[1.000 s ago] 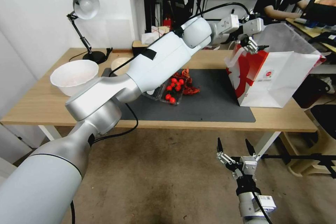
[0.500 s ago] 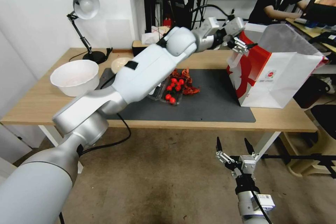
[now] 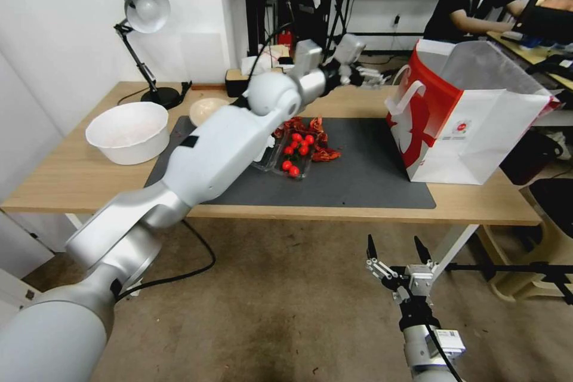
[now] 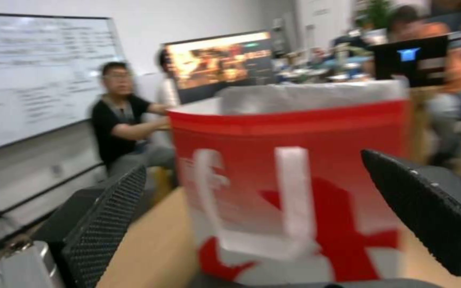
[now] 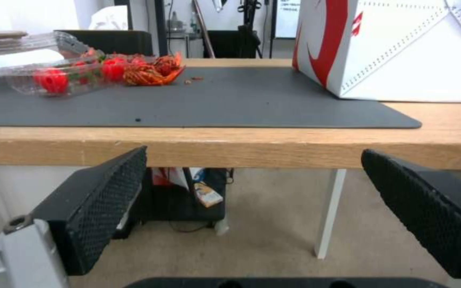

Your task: Pick up the trash from the table and place it into the takeout bag.

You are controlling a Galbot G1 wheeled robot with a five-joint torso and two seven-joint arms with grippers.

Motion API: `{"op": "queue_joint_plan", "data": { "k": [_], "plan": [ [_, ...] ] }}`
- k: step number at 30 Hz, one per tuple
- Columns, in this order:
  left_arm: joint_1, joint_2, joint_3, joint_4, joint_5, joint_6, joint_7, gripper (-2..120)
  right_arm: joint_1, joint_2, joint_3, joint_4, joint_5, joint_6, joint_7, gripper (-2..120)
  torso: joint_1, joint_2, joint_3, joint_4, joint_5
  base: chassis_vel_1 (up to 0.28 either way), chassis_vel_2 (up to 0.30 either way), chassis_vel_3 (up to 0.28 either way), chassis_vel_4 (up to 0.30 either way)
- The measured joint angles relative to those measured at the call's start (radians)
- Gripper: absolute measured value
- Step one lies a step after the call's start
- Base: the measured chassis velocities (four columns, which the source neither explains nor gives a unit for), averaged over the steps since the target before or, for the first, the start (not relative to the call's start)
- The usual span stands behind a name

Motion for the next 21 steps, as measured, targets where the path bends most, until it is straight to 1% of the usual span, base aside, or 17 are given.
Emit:
{"op": "queue_joint_plan", "data": {
  "k": [1, 2, 3, 6, 7, 9, 11, 13, 14, 16, 18, 19, 21],
  "plan": [
    [0.007, 0.009, -0.005, -0.001, -0.002, -0.006, 0.032, 100, 0.001, 0.0, -0.001, -0.001, 0.0, 0.0, 0.0, 100, 0.0, 0.0, 0.0, 0.0001, 0.0, 0.0, 0.0, 0.0, 0.0],
    [0.023, 0.025, -0.02, -0.001, -0.005, -0.015, 0.094, 100, 0.003, -0.001, -0.002, -0.004, 0.0, -0.001, 0.0, 100, 0.0, 0.0, 0.0, -0.0001, 0.0, 0.0, 0.0, 0.0, 0.0],
    [0.023, 0.025, -0.02, -0.001, -0.005, -0.015, 0.094, 100, 0.003, -0.001, -0.002, -0.004, 0.0, -0.001, 0.0, 100, 0.0, 0.0, 0.0, -0.0001, 0.0, 0.0, 0.0, 0.0, 0.0],
    [0.052, 0.049, -0.052, 0.003, -0.01, -0.026, 0.178, 100, 0.004, -0.002, -0.004, -0.006, 0.0, -0.001, 0.0, 100, 0.0, 0.0, 0.0, -0.0001, -0.0001, 0.0, 0.0, 0.0, 0.0],
    [0.052, 0.049, -0.052, 0.003, -0.01, -0.026, 0.178, 100, 0.004, -0.002, -0.004, -0.006, 0.0, -0.001, 0.0, 100, 0.0, 0.0, 0.0, -0.0001, -0.0001, 0.0, 0.0, 0.0, 0.0],
    [0.085, 0.073, -0.086, 0.002, -0.006, -0.03, 0.223, 100, 0.003, -0.003, -0.005, -0.007, 0.0, -0.001, 0.0, 100, 0.0, 0.0, 0.0, -0.0001, 0.0001, 0.0, 0.0, 0.0, 0.0],
    [0.099, 0.084, -0.097, -0.002, -0.003, -0.032, 0.229, 100, 0.002, -0.004, -0.005, -0.007, 0.0, -0.001, 0.0, 100, 0.0, 0.0, 0.0, -0.0002, 0.0, 0.0, 0.0, 0.0, 0.0],
    [0.138, 0.111, -0.125, -0.018, 0.008, -0.037, 0.241, 100, 0.0, -0.005, -0.005, -0.007, 0.0, -0.001, 0.0, 100, 0.0, 0.0, 0.0, -0.0001, 0.0001, 0.0, 0.0, 0.0, 0.0],
    [0.138, 0.111, -0.125, -0.018, 0.008, -0.037, 0.241, 100, 0.0, -0.005, -0.005, -0.007, 0.0, -0.001, 0.0, 100, 0.0, 0.0, 0.0, -0.0001, 0.0001, 0.0, 0.0, 0.0, 0.0],
    [0.185, 0.141, -0.166, -0.04, 0.024, -0.048, 0.254, 100, -0.001, -0.004, -0.005, -0.007, 0.0, -0.001, 0.0, 100, 0.0, 0.0, 0.0, -0.0001, -0.0001, 0.0, 0.0, 0.0, 0.0],
    [0.203, 0.151, -0.181, -0.05, 0.03, -0.051, 0.254, 100, -0.001, -0.004, -0.006, -0.007, 0.0, -0.001, 0.0, 100, 0.0, 0.0, 0.0, -0.0001, 0.0001, 0.0, 0.0, 0.0, 0.0],
    [0.227, 0.164, -0.203, -0.065, 0.037, -0.055, 0.251, 100, -0.001, -0.003, -0.007, -0.007, -0.001, -0.001, 0.0, 100, 0.0, 0.0, 0.0, 0.0, 0.0, 0.0, 0.0, 0.0, 0.0],
    [0.232, 0.166, -0.207, -0.069, 0.039, -0.056, 0.249, 100, -0.001, -0.003, -0.008, -0.007, -0.002, -0.001, 0.0, 100, 0.0, 0.0, 0.0, 0.0, 0.0, 0.0, 0.0, 0.0, 0.0]
  ]
}}
